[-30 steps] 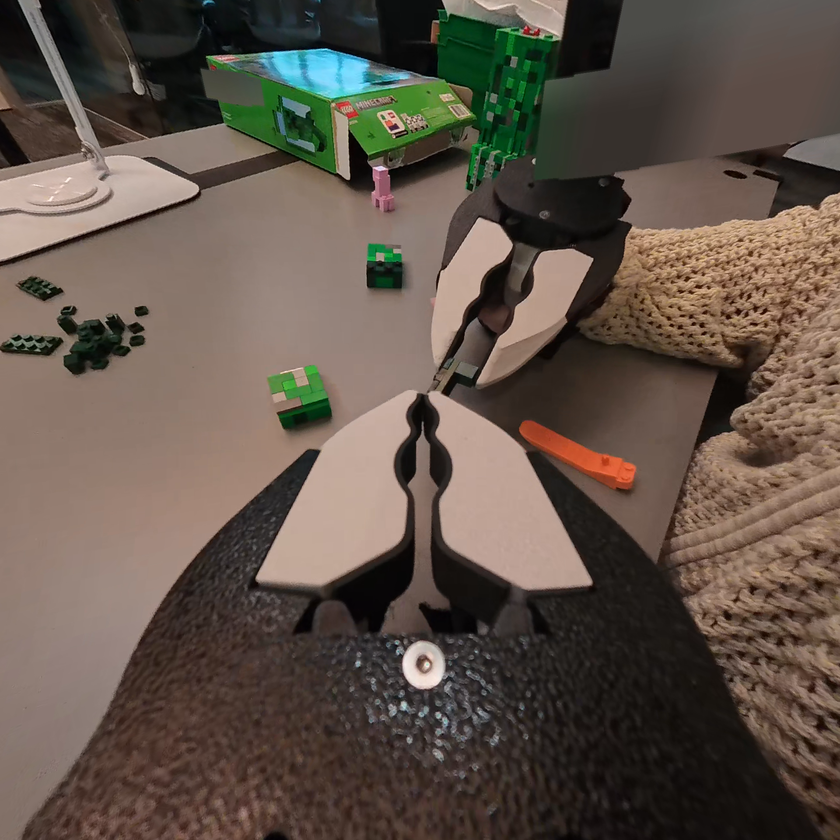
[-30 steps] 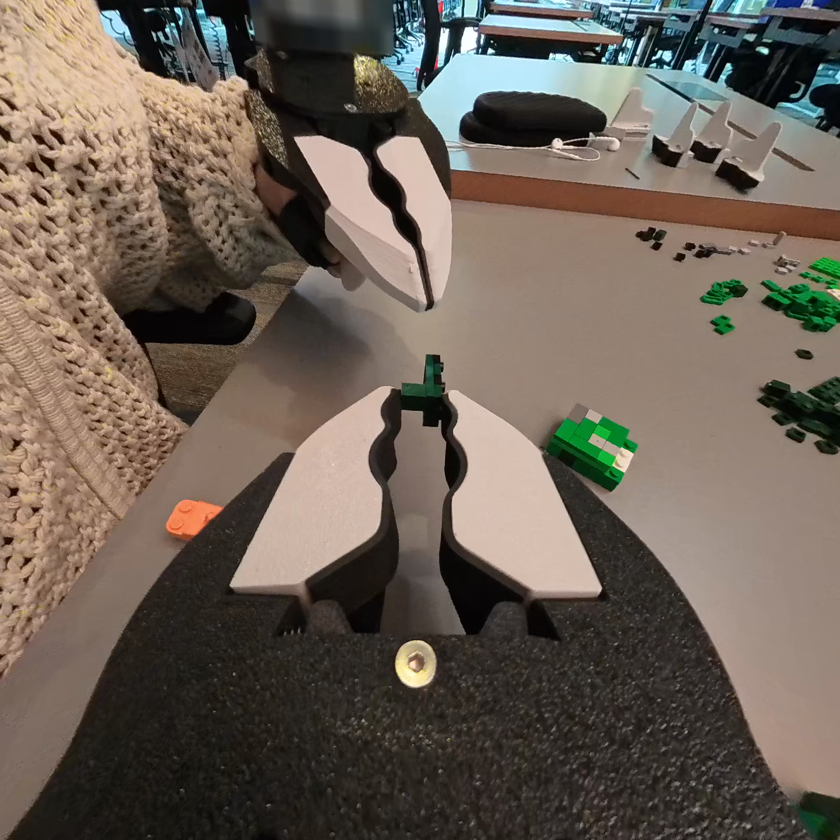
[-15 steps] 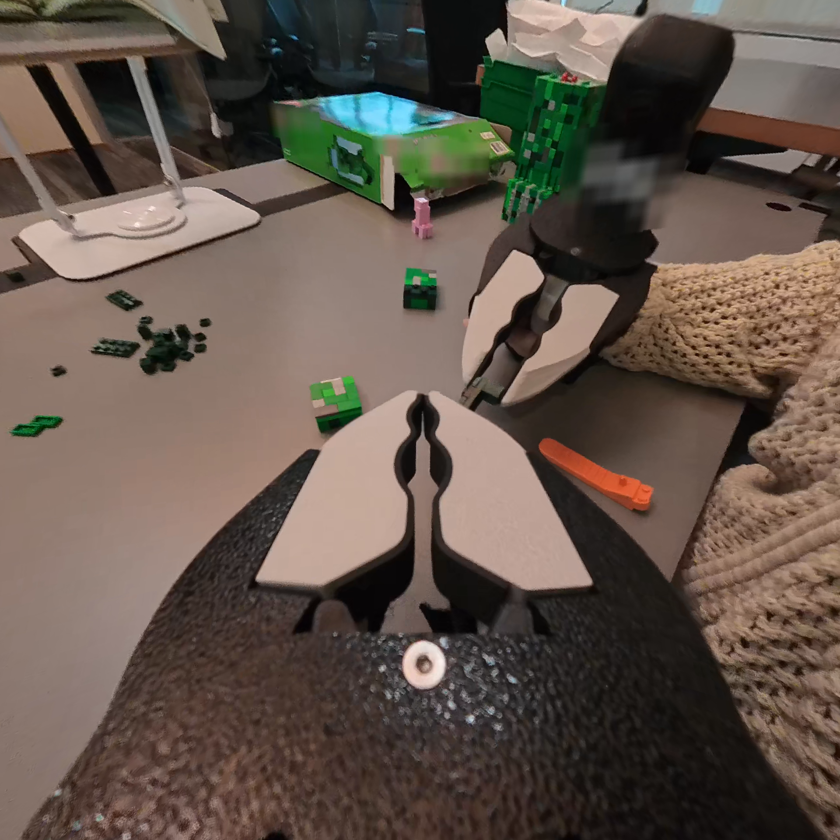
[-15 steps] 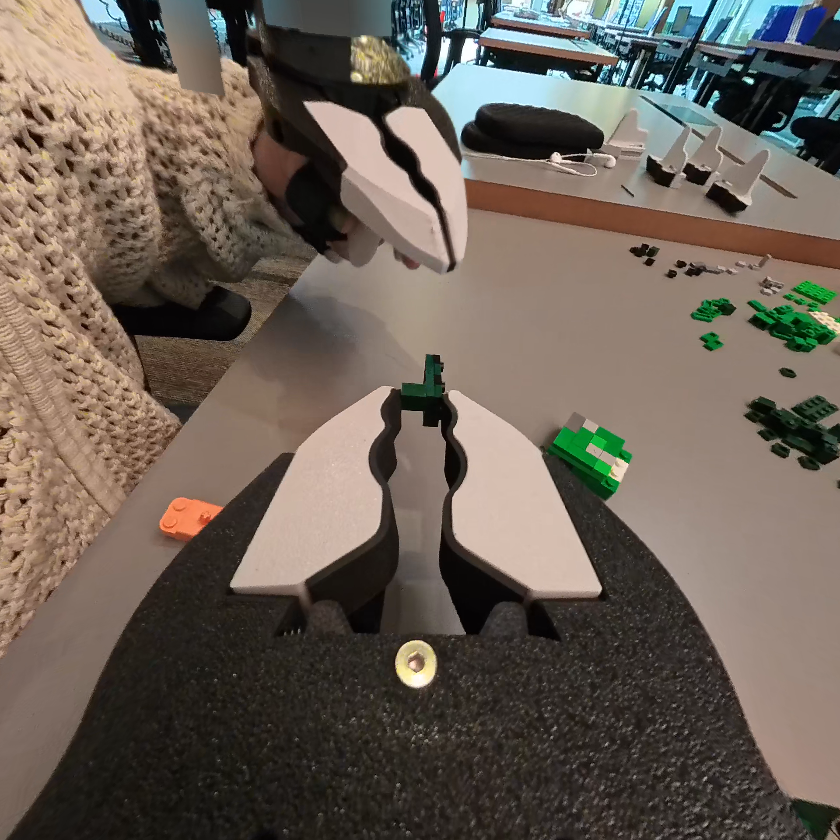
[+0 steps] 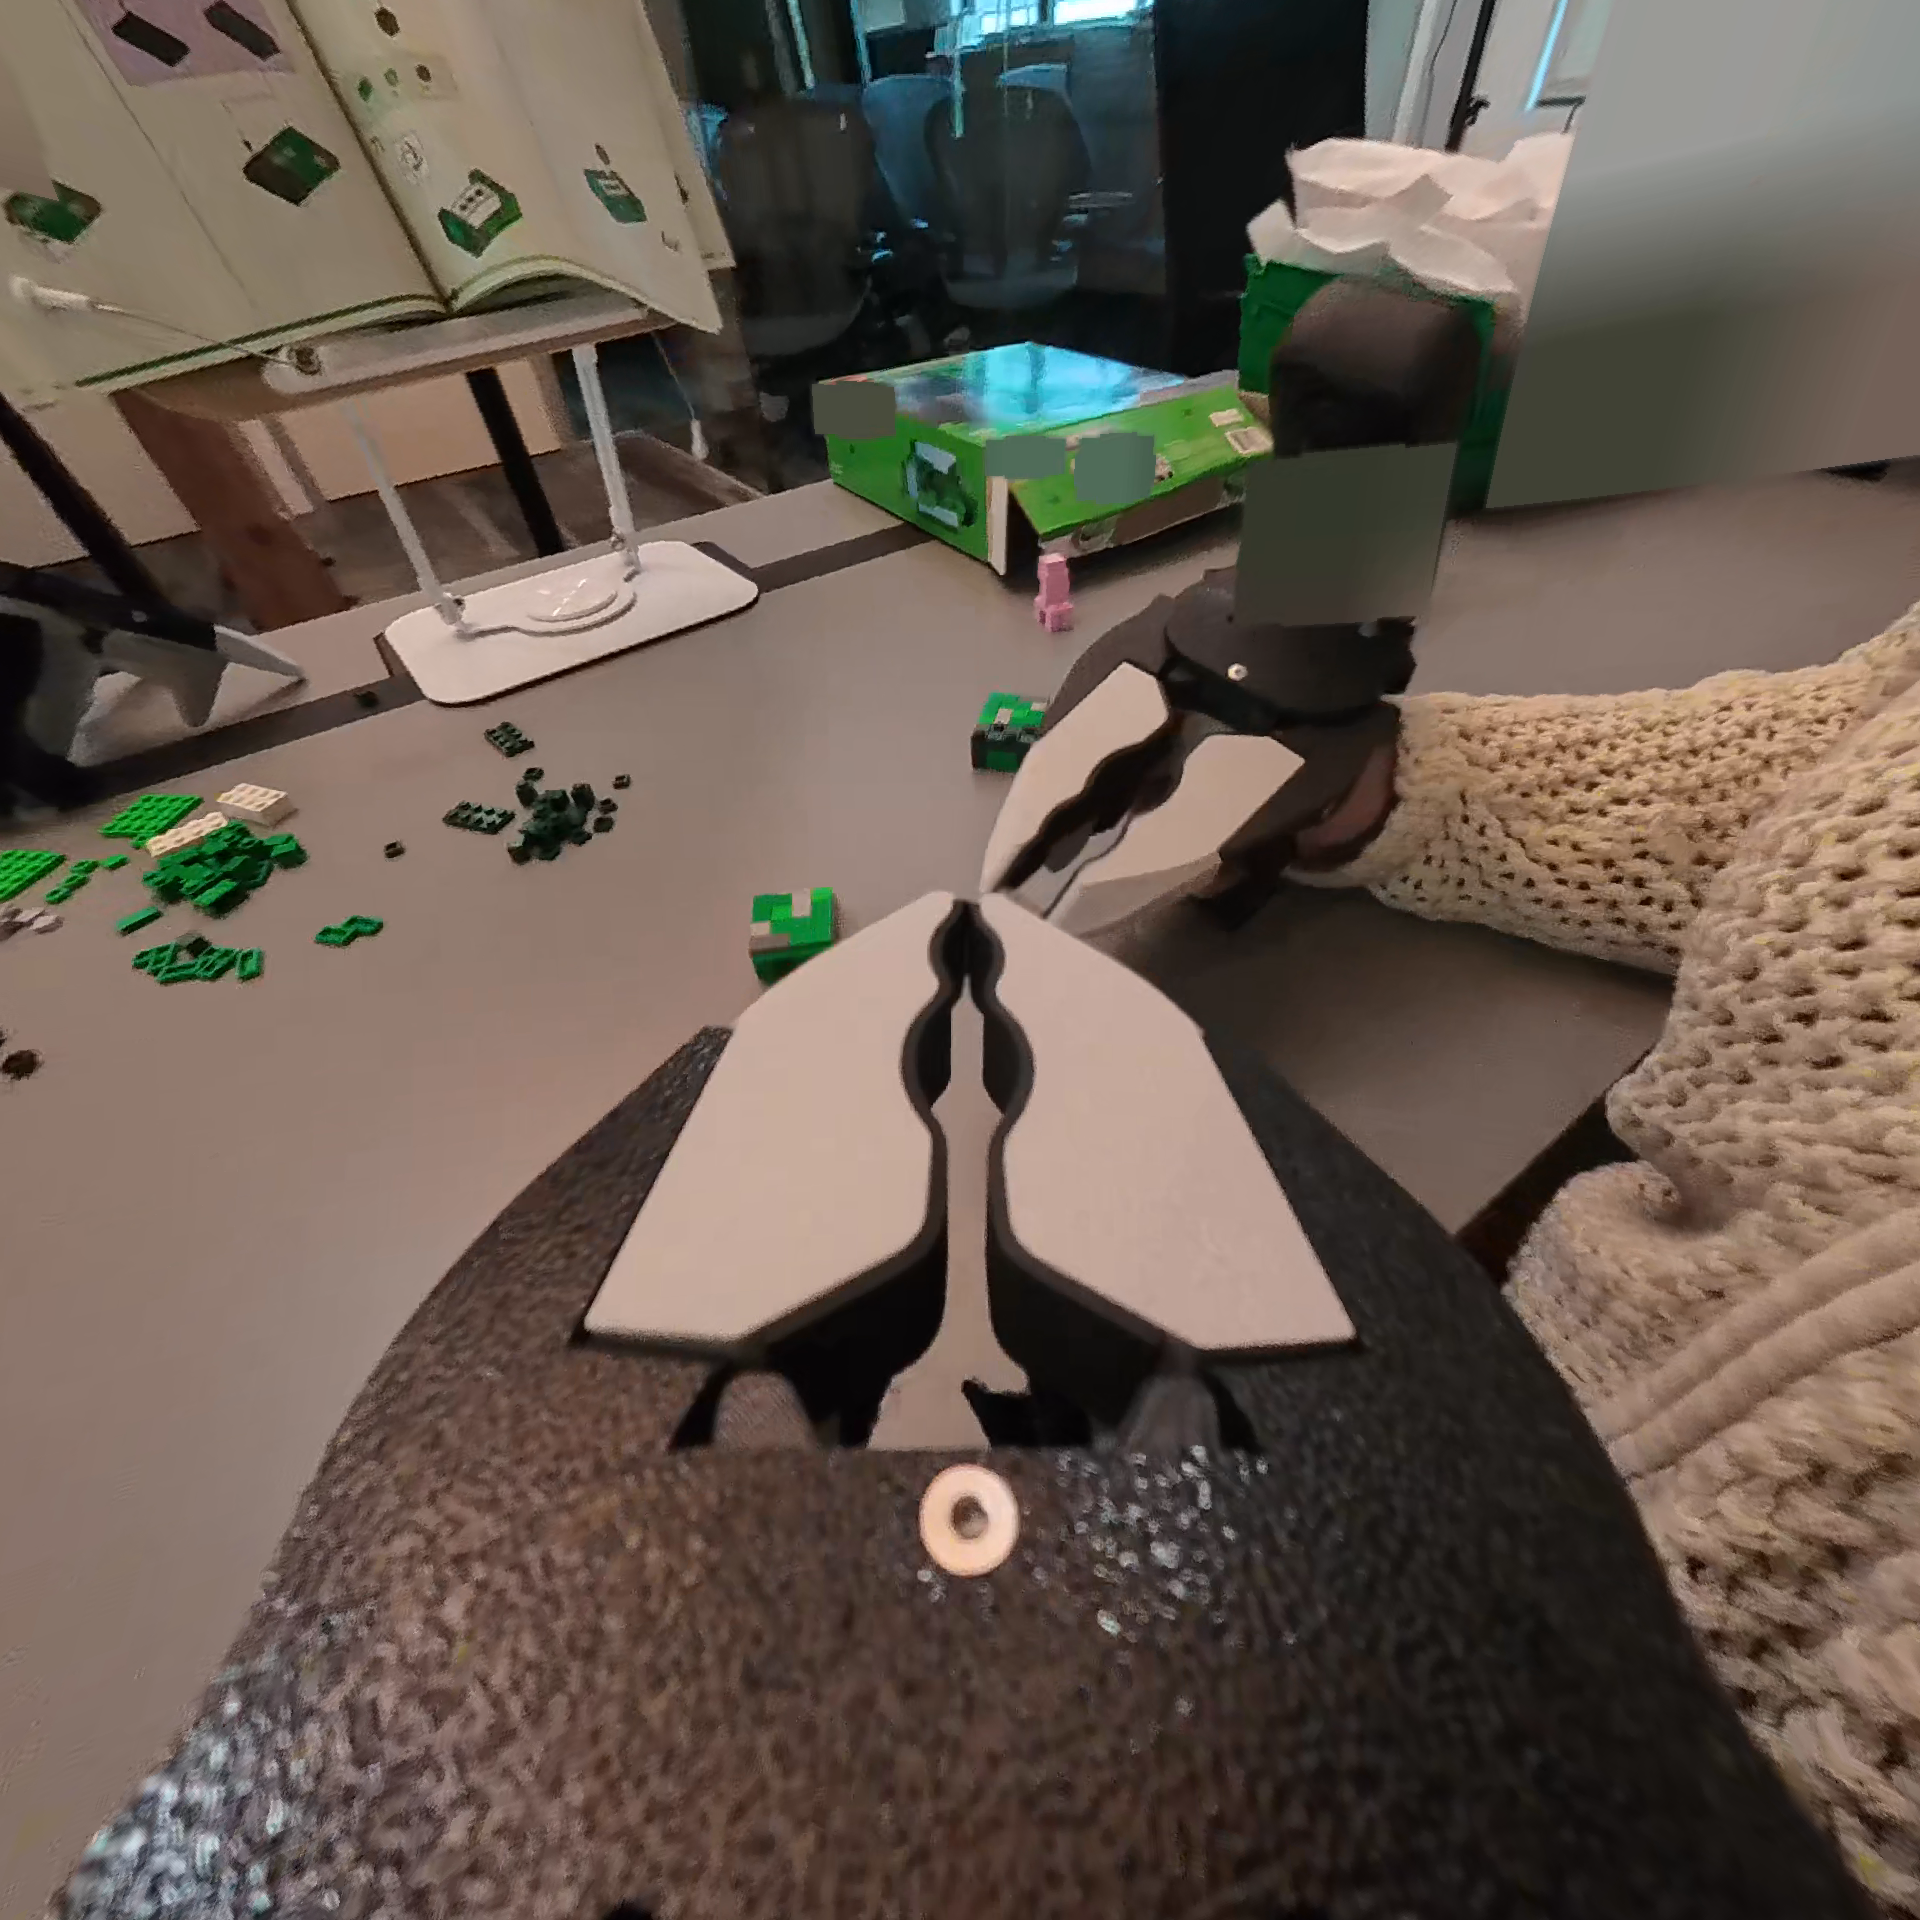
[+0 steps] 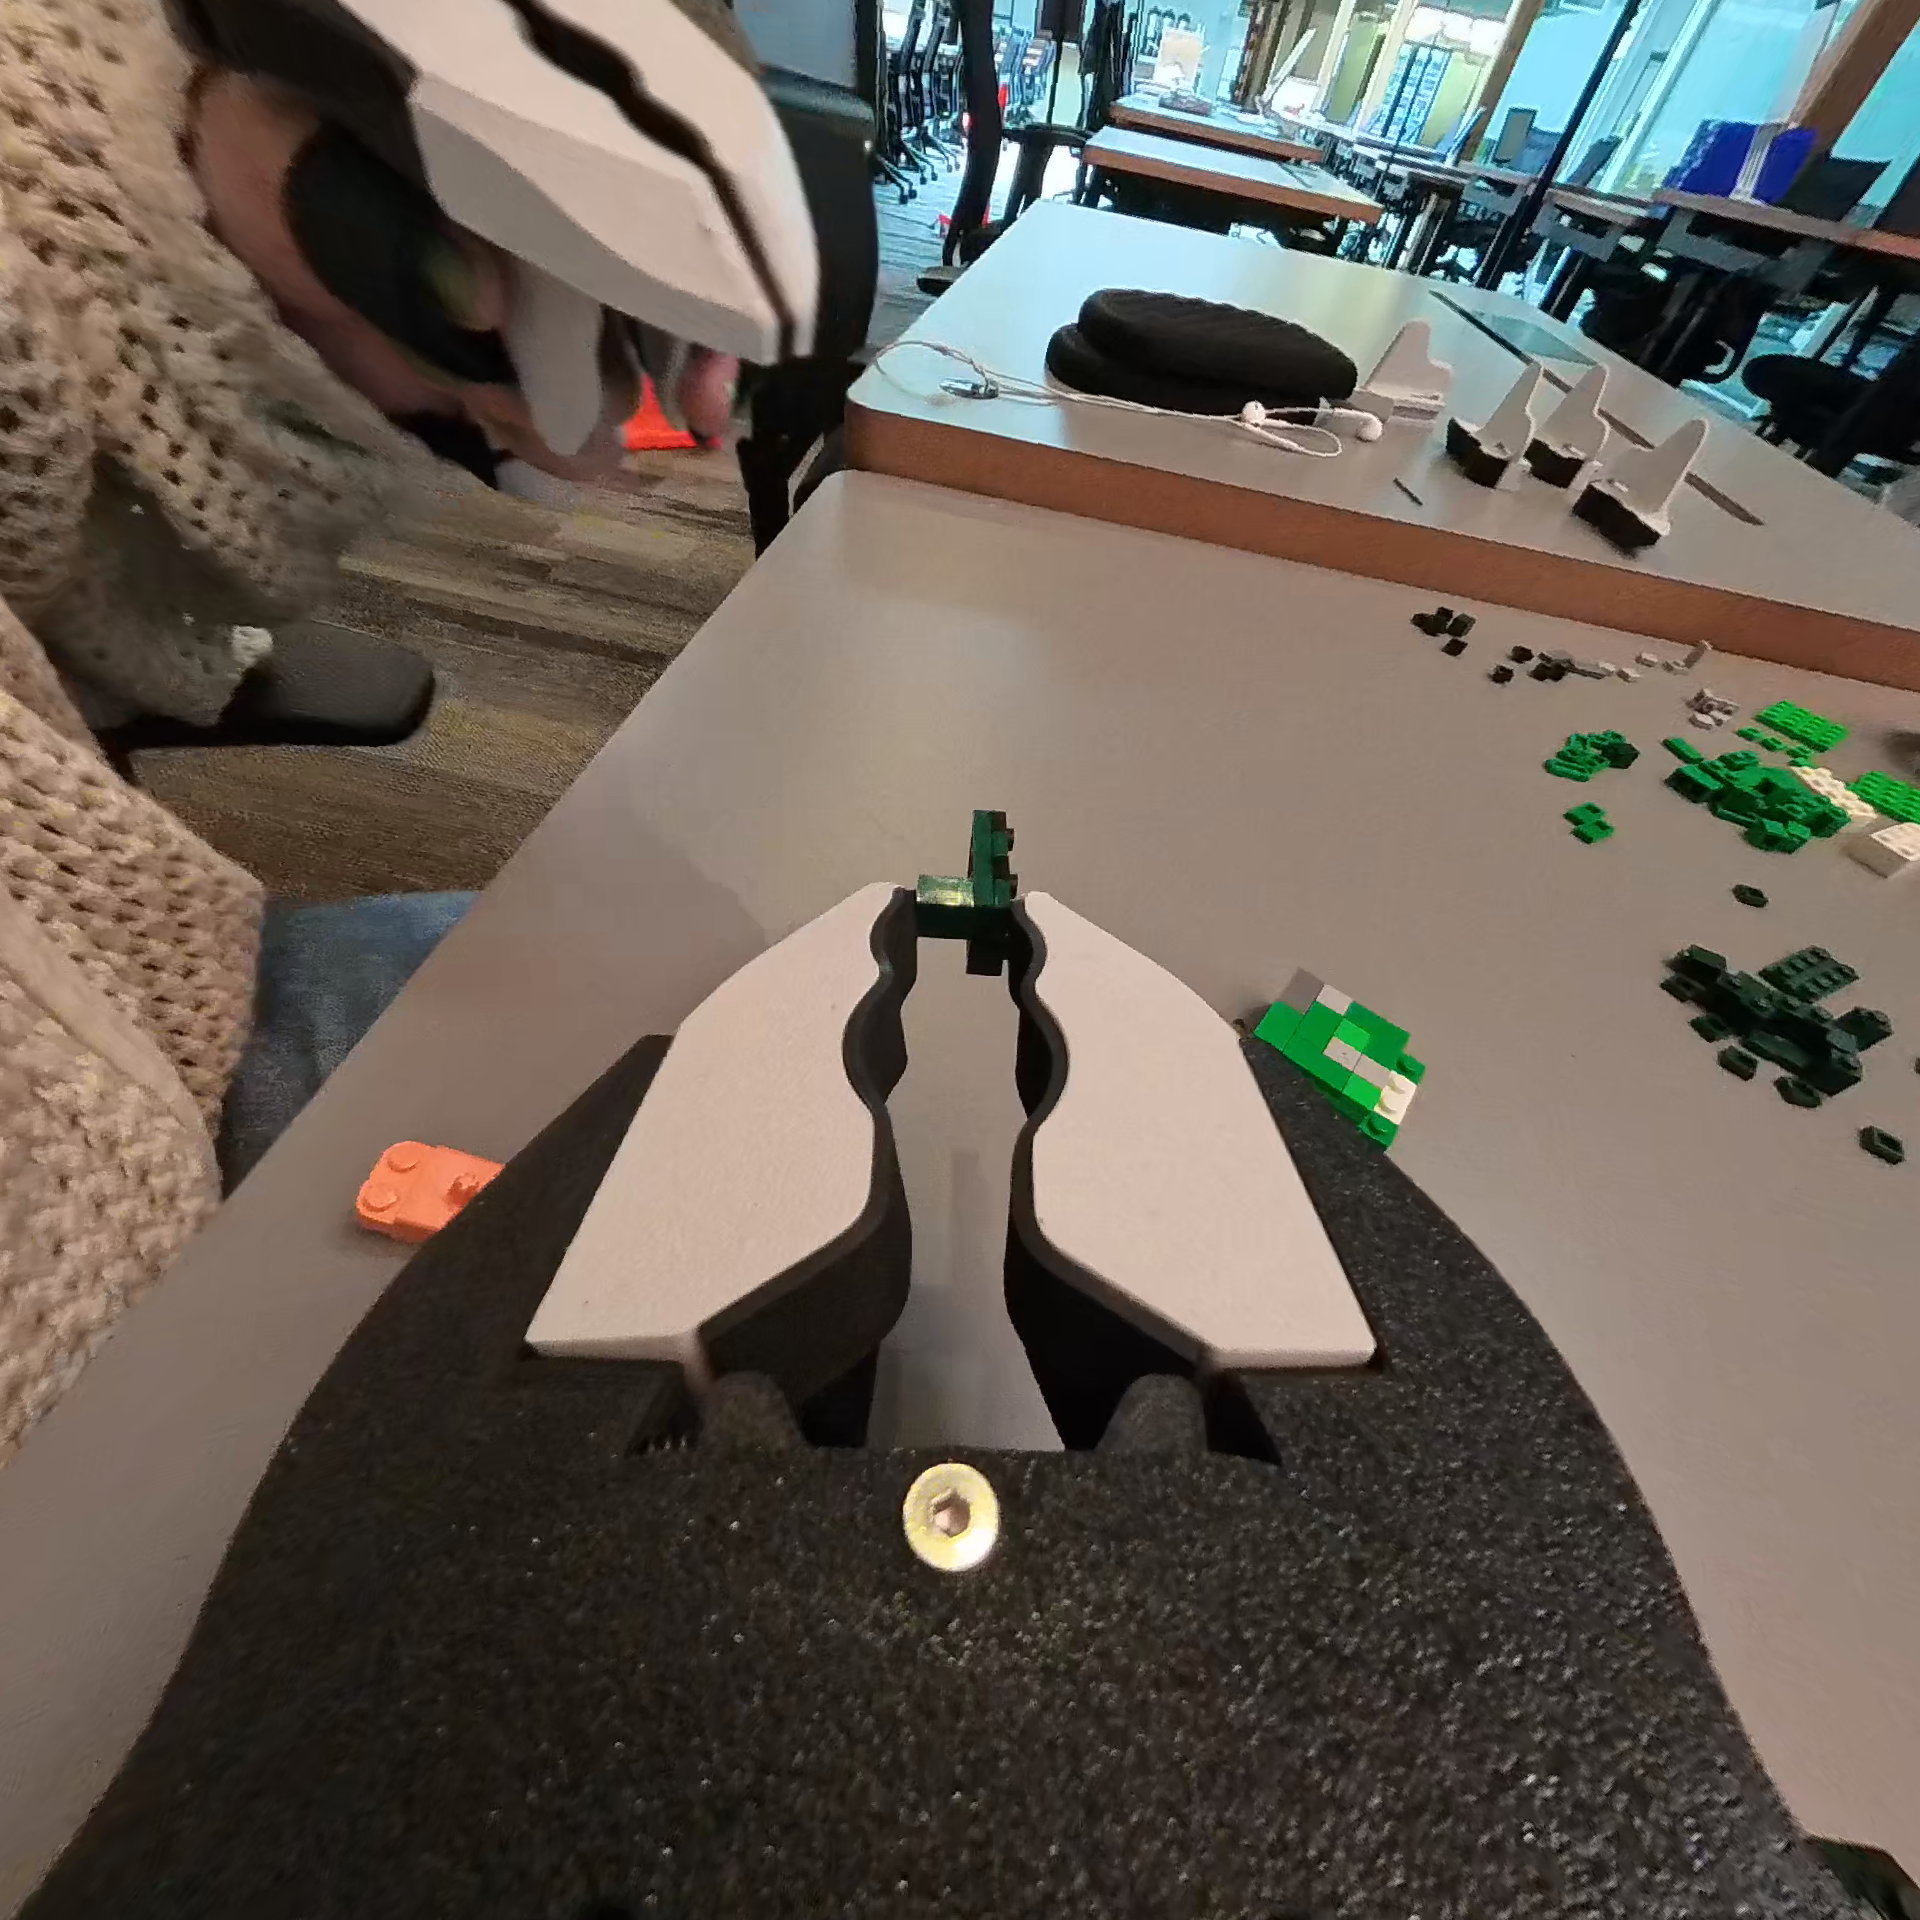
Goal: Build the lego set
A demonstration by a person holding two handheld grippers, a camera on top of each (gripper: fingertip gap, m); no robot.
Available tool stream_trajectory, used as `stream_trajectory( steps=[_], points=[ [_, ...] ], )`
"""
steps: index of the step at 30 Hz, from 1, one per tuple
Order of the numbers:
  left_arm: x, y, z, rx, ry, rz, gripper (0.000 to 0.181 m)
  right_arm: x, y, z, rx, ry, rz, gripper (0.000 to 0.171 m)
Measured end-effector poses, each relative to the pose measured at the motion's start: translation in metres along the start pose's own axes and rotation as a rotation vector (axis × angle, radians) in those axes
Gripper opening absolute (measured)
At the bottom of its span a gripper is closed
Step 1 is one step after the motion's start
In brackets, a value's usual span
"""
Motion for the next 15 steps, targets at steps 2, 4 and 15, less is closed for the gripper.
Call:
stream_trajectory(
  steps=[2,4,15],
  points=[
    [0.010,-0.002,0.009,-0.009,-0.026,-0.019,0.000,0.000,-0.001,-0.001,0.002,-0.006,0.010,0.016],
    [0.023,-0.002,0.018,-0.017,-0.050,-0.042,0.000,0.000,-0.003,-0.004,0.005,-0.014,0.023,0.016],
    [0.090,-0.004,0.060,0.003,-0.330,-0.083,0.000,-0.007,-0.007,-0.020,0.046,-0.066,0.057,0.016]
  ],
)
Point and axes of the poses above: each gripper's, where its closed fingertips meet, x back along the fingers, y out of its underside, z = x × y across the jaws, the point moved 10 cm from there along x, back along the fingers, and after that the axes turned 13 degrees about -x, right-handed, at the moved point
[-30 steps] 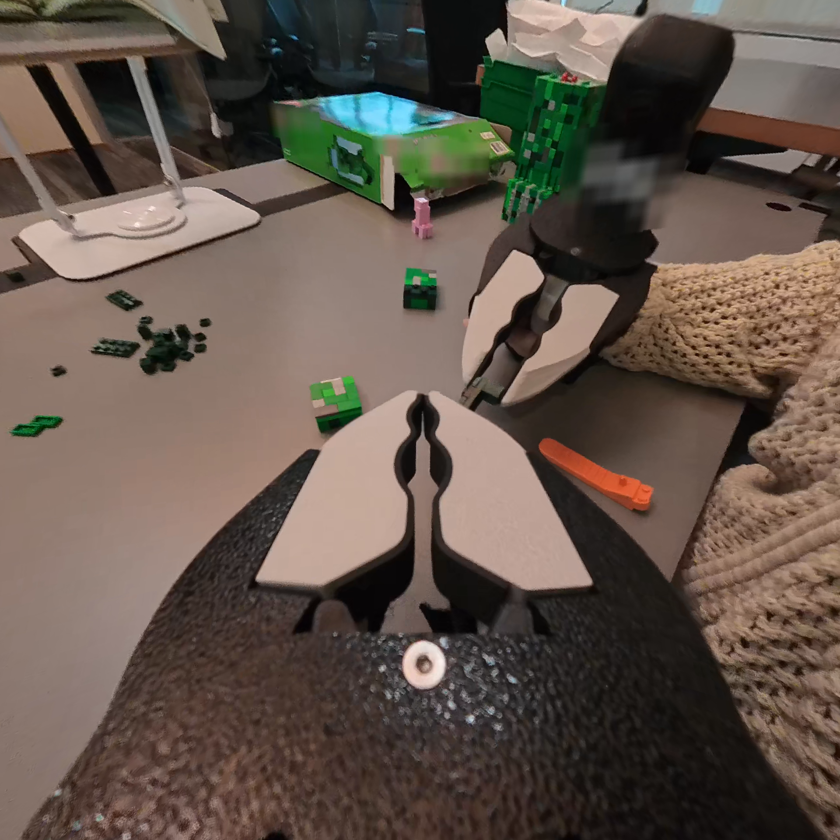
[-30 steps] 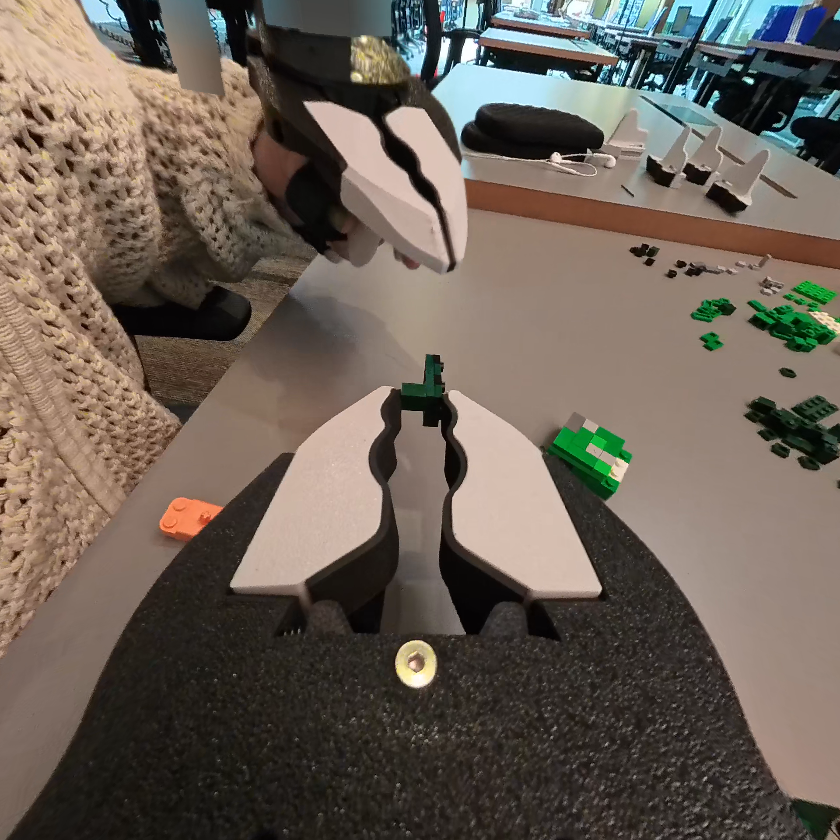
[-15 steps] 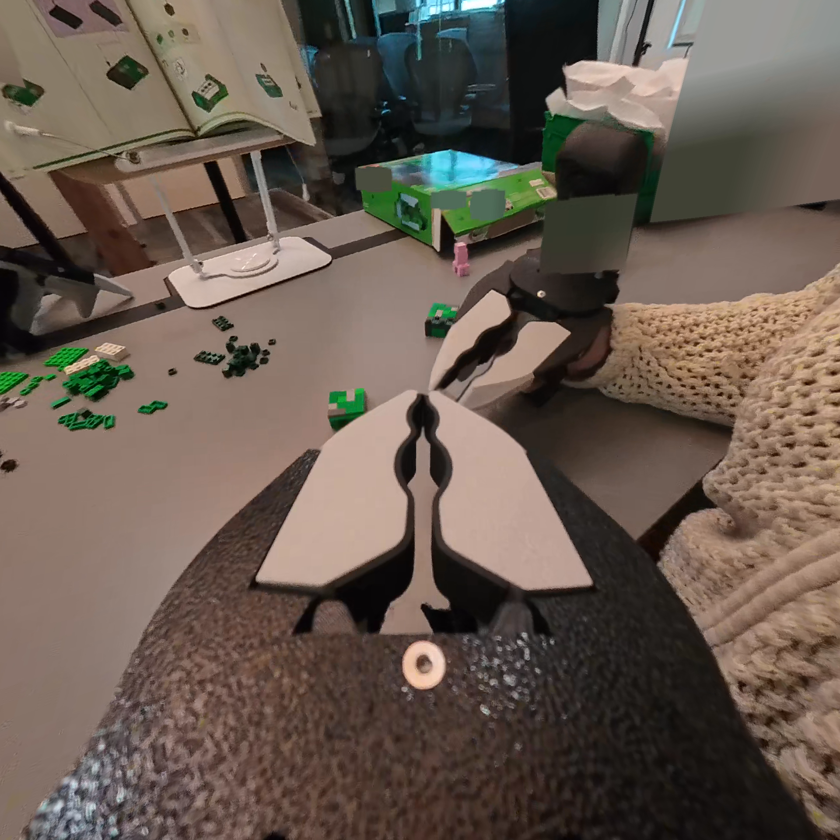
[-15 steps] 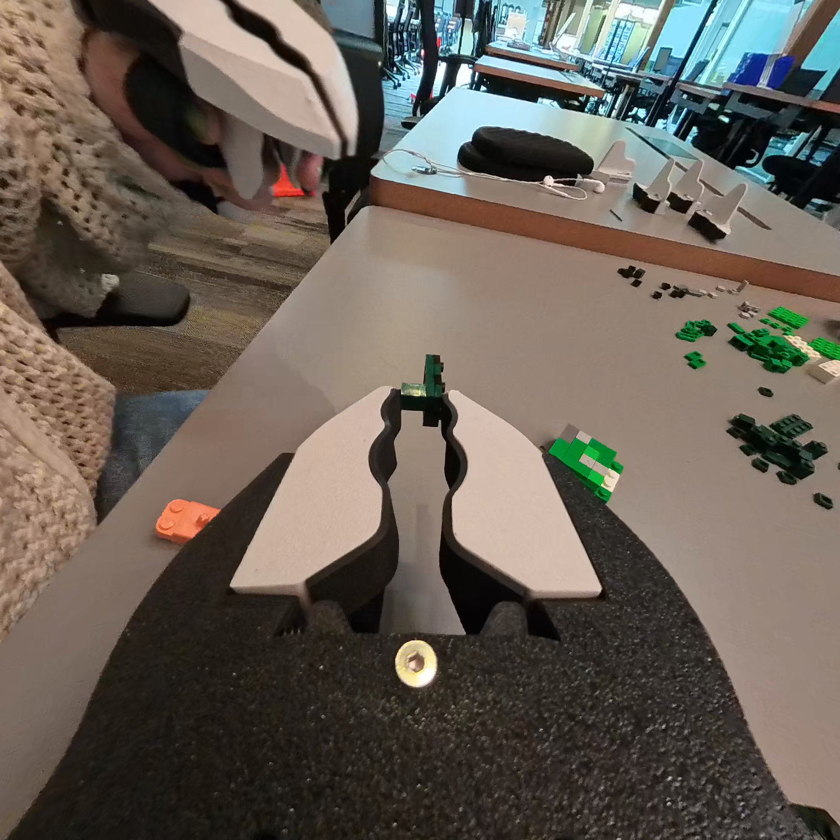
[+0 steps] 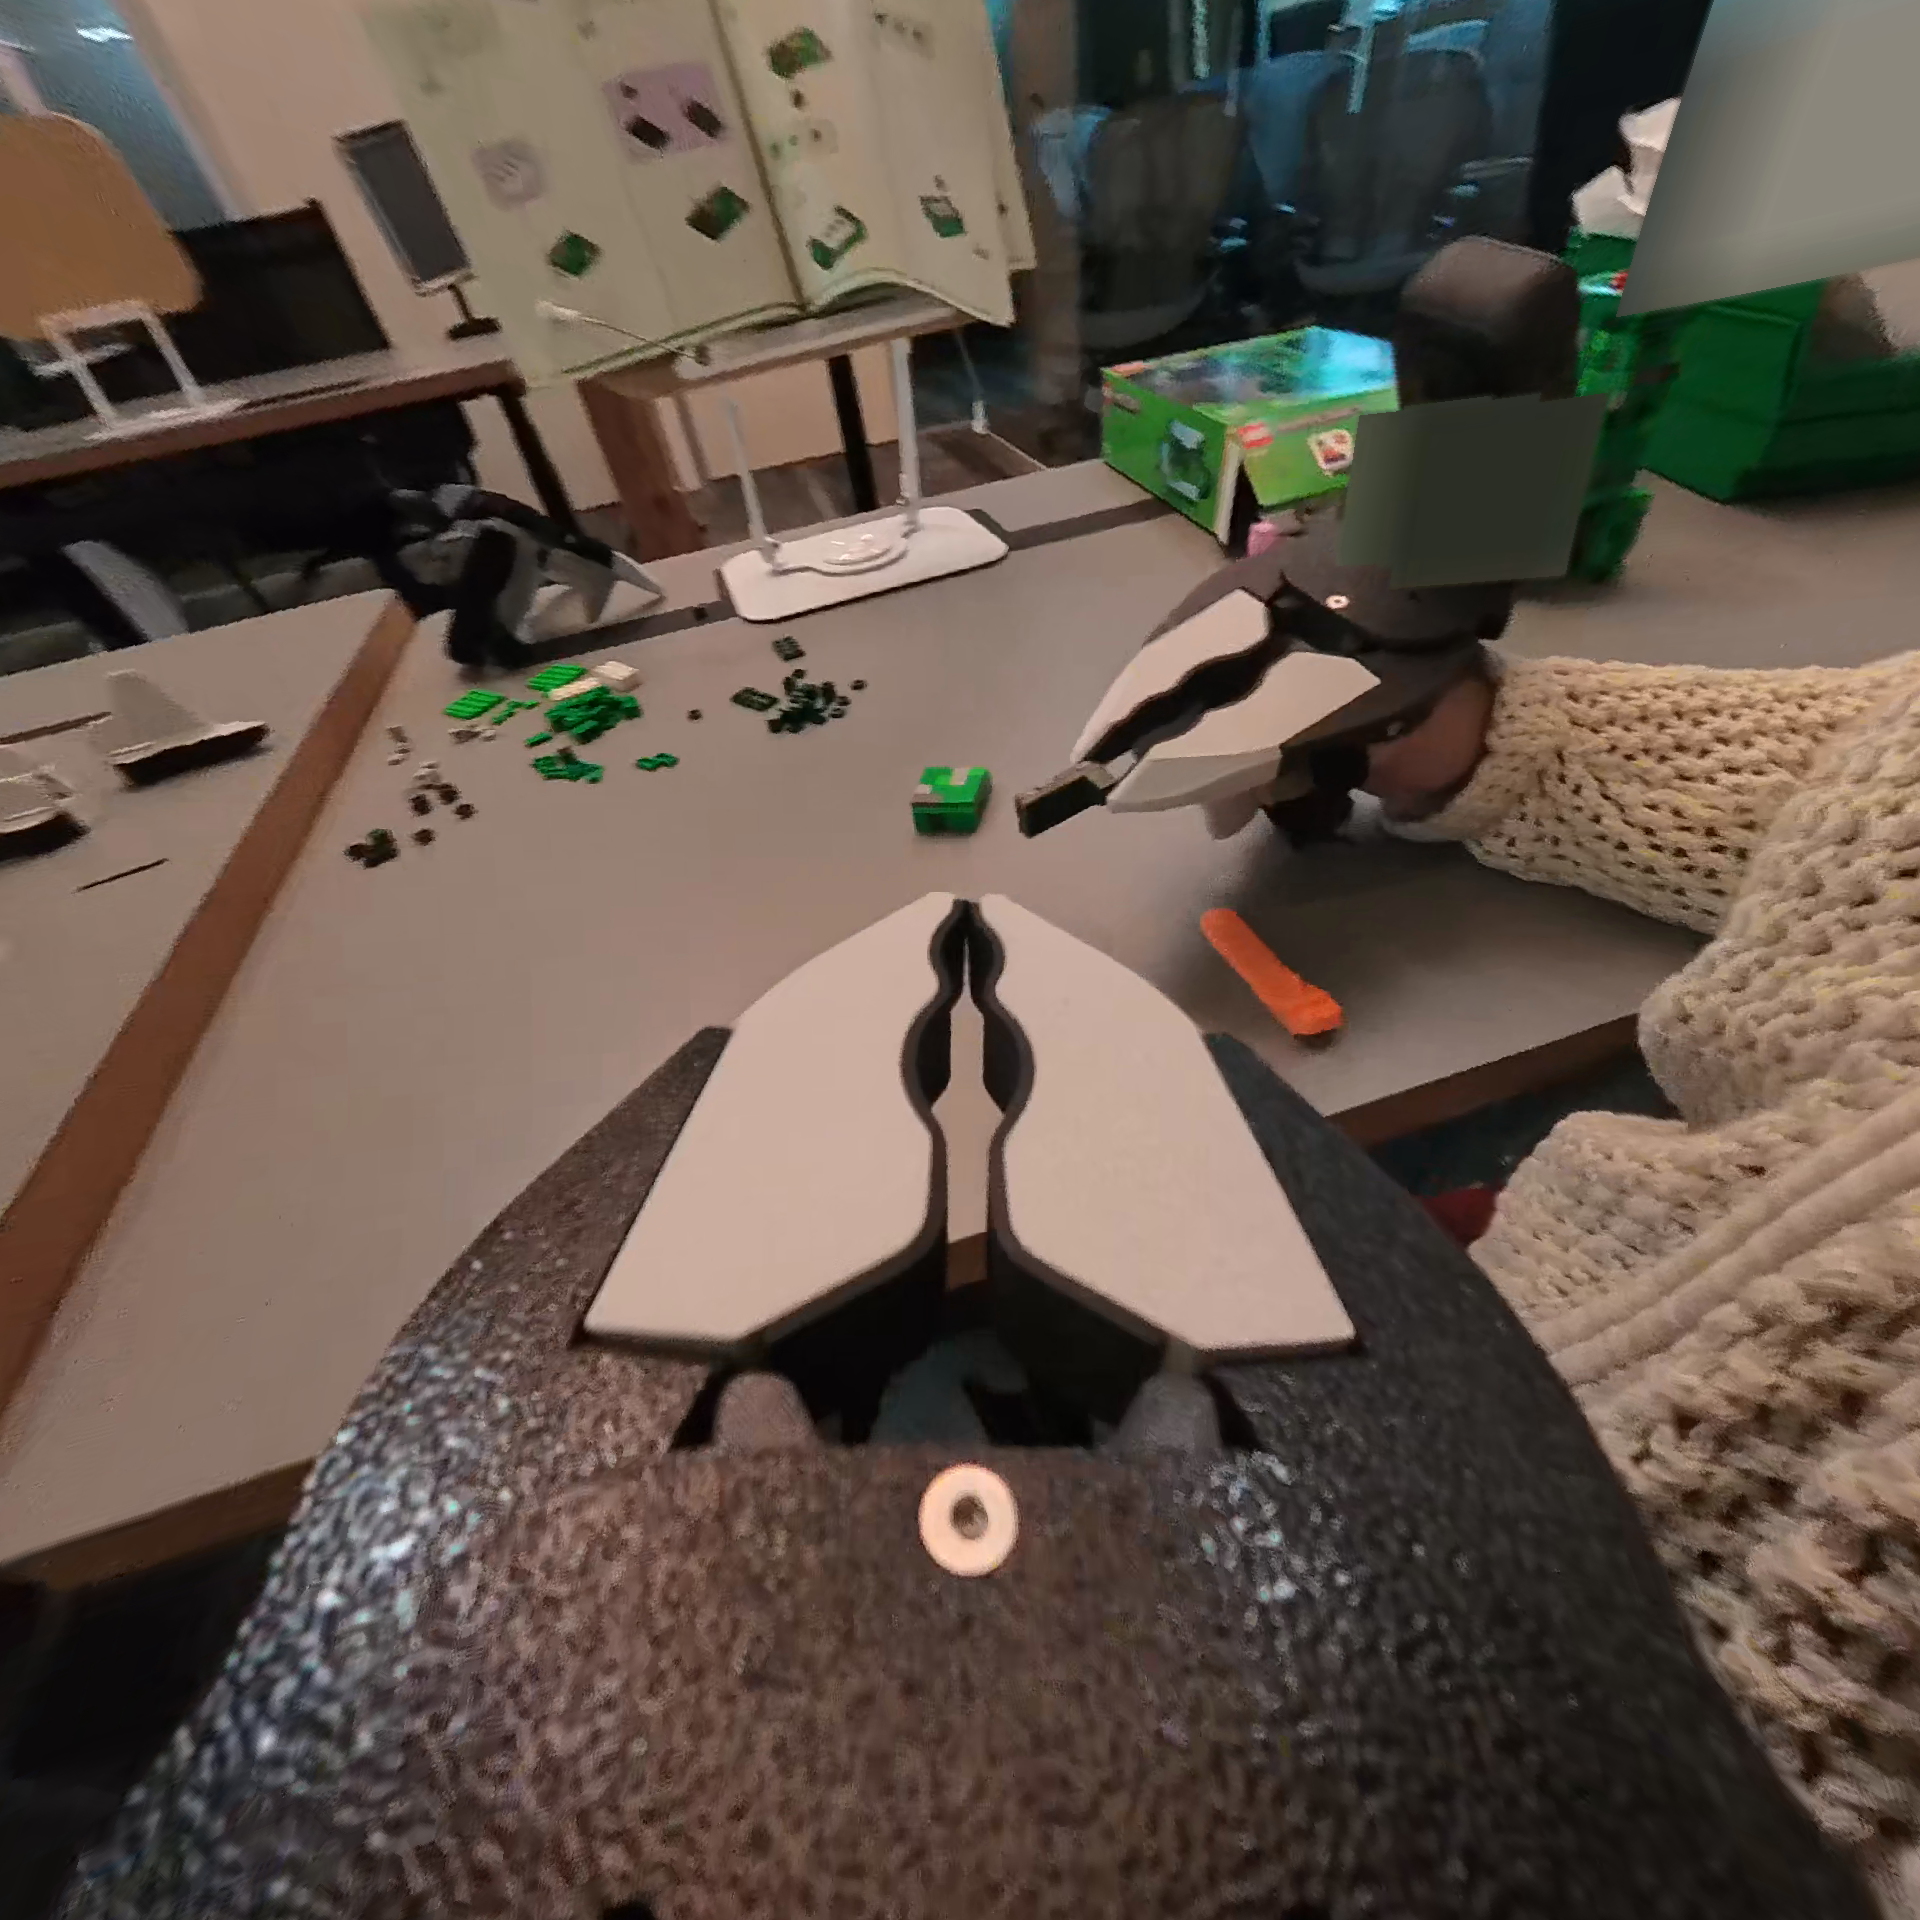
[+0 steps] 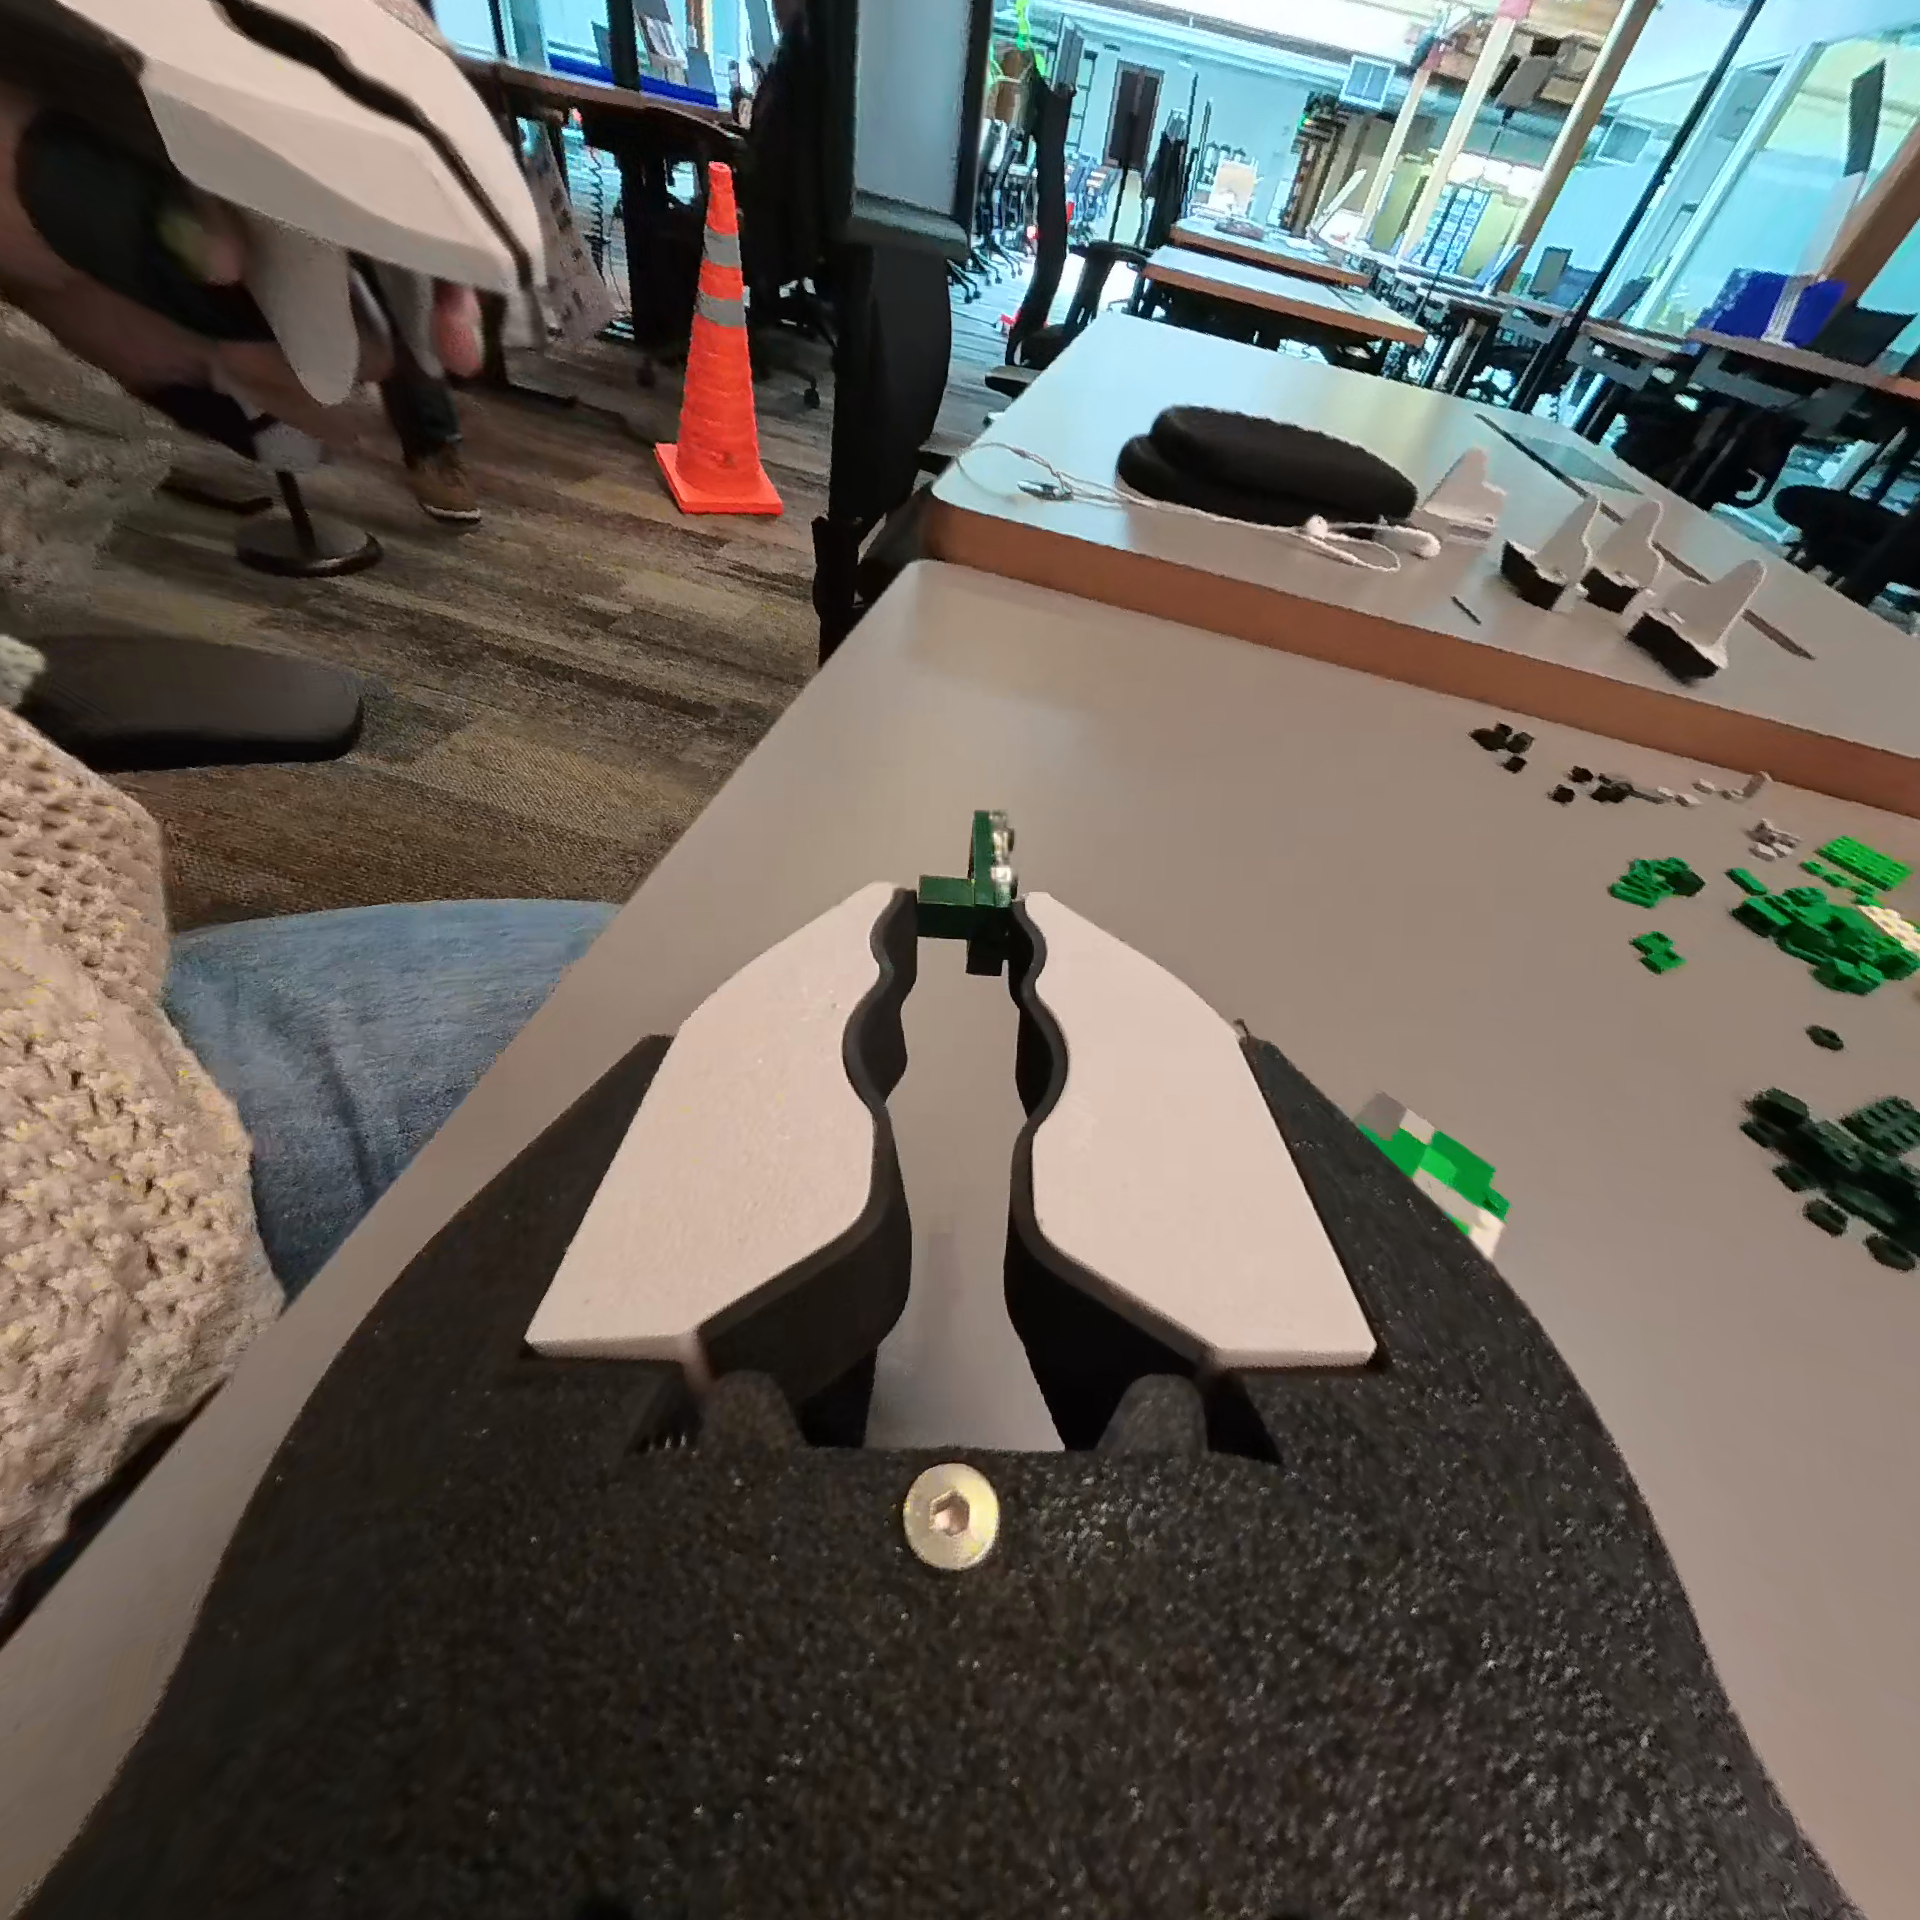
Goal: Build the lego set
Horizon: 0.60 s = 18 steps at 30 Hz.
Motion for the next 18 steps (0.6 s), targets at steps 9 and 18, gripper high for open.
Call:
stream_trajectory(
  steps=[9,18],
  points=[
    [0.083,-0.001,-0.016,-0.071,-0.373,-0.117,0.001,-0.003,-0.007,-0.014,0.035,-0.039,0.032,0.016],
    [0.160,0.049,-0.026,0.118,-0.592,-0.277,0.001,-0.013,-0.010,-0.013,0.007,-0.076,0.046,0.016]
  ],
)
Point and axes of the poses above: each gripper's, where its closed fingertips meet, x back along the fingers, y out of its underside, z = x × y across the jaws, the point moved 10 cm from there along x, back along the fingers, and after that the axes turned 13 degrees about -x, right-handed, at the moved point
